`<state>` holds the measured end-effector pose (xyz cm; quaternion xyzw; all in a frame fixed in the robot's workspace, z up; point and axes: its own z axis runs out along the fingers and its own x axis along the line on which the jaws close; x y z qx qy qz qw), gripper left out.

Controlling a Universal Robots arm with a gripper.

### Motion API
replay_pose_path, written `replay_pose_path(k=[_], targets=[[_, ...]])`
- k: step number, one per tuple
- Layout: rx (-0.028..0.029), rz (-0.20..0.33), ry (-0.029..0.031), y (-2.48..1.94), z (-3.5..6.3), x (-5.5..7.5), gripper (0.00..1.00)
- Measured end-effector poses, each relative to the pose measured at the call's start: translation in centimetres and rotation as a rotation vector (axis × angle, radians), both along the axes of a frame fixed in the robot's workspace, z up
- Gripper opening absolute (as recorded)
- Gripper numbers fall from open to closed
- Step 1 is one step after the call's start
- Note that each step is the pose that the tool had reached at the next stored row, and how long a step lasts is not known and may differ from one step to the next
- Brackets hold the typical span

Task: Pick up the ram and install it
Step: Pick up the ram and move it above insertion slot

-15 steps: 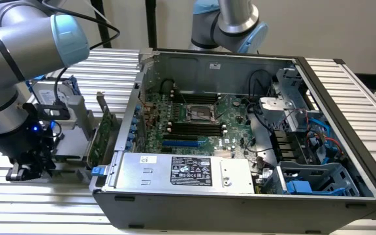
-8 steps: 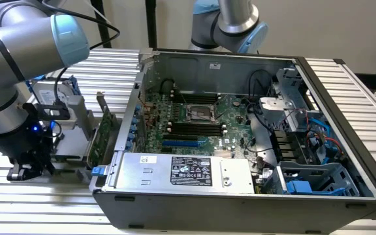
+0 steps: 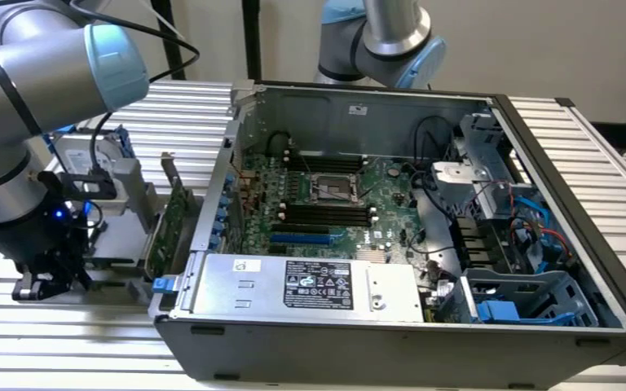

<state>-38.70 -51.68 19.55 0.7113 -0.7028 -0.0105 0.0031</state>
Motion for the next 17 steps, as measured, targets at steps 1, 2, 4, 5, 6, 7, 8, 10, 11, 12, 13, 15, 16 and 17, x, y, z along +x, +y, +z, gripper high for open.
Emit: replay_pose_path(k=[1, 2, 4, 5, 6, 7, 8, 10, 11, 12, 13, 15, 16, 17], targets=[[0.0, 0.0, 0.0, 0.0, 0.0, 0.0, 0.0], [0.0, 0.0, 0.0, 0.0, 0.0, 0.0, 0.0], [0.0, 0.0, 0.0, 0.0, 0.0, 0.0, 0.0], [0.0001, 0.0, -0.0001, 0.0, 0.0, 0.0, 0.0], [0.0002, 0.0, -0.0002, 0.0, 0.02, 0.0, 0.0], [0.0, 0.0, 0.0, 0.0, 0.09, 0.0, 0.0], [0.0, 0.0, 0.0001, 0.0, 0.19, 0.0, 0.0], [0.0, 0.0, 0.0, 0.0, 0.5, 0.0, 0.0], [0.0001, 0.0, -0.0001, 0.0, 0.72, 0.0, 0.0], [0.0, 0.0, 0.0, 0.0, 1.0, 0.0, 0.0], [0.0, 0.0, -0.0001, 0.0, 1.3, 0.0, 0.0], [0.0, 0.0, 0.0, 0.0, 2.15, 0.0, 0.0], [0.0, 0.0, 0.0, 0.0, 2.56, 0.0, 0.0], [0.0, 0.0, 0.0001, 0.0, 3.03, 0.0, 0.0]])
